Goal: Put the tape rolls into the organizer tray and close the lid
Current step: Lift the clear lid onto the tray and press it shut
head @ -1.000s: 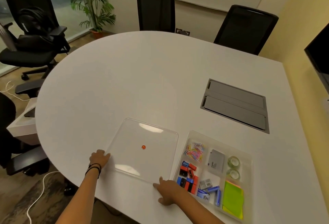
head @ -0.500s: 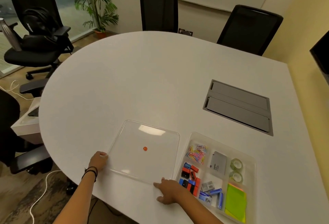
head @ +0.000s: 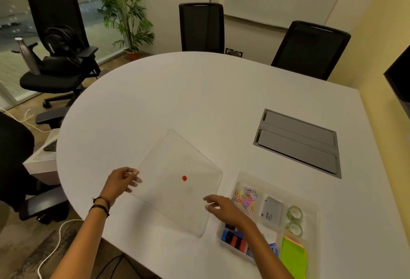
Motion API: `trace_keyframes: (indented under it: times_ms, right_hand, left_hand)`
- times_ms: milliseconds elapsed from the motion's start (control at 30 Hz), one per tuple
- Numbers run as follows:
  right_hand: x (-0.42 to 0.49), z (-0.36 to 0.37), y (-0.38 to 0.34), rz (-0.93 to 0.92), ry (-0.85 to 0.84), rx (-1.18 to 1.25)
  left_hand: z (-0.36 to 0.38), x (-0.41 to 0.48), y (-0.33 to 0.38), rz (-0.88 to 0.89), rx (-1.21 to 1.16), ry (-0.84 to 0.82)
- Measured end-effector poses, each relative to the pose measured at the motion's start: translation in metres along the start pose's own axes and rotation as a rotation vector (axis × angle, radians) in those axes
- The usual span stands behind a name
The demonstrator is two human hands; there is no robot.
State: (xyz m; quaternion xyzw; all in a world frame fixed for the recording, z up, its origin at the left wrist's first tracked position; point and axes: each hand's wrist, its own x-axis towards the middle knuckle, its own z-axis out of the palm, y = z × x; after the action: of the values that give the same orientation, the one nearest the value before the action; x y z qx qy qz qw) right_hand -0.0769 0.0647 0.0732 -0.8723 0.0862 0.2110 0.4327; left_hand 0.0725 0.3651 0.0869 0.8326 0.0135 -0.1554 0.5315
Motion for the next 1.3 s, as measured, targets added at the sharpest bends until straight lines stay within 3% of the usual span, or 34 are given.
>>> trace_keyframes:
  times_ms: [333, 600, 1033, 1300]
  right_hand:
    - [-0.033, -0.042, 0.02, -0.097, 0.457, 0.383]
    - [-0.066, -0.068, 0.048, -0.076, 0.583, 0.569]
    - [-0.134, -0.108, 0.086, -0.089, 0.836, 0.915]
    - [-0.157, -0.099, 0.126, 0.033, 0.994, 1.04]
  left_hand:
    - [-0.005, -0.054, 0.088, 0.373, -0.052, 0.171]
    - [0.022, -0.08, 0.115, 0.414, -0.355, 0.131]
    - [0.109, -0.08, 0.113, 0.321, -0.413, -0.163]
    - [0.163, -0.066, 0.093, 0.296, -0.02, -0.513]
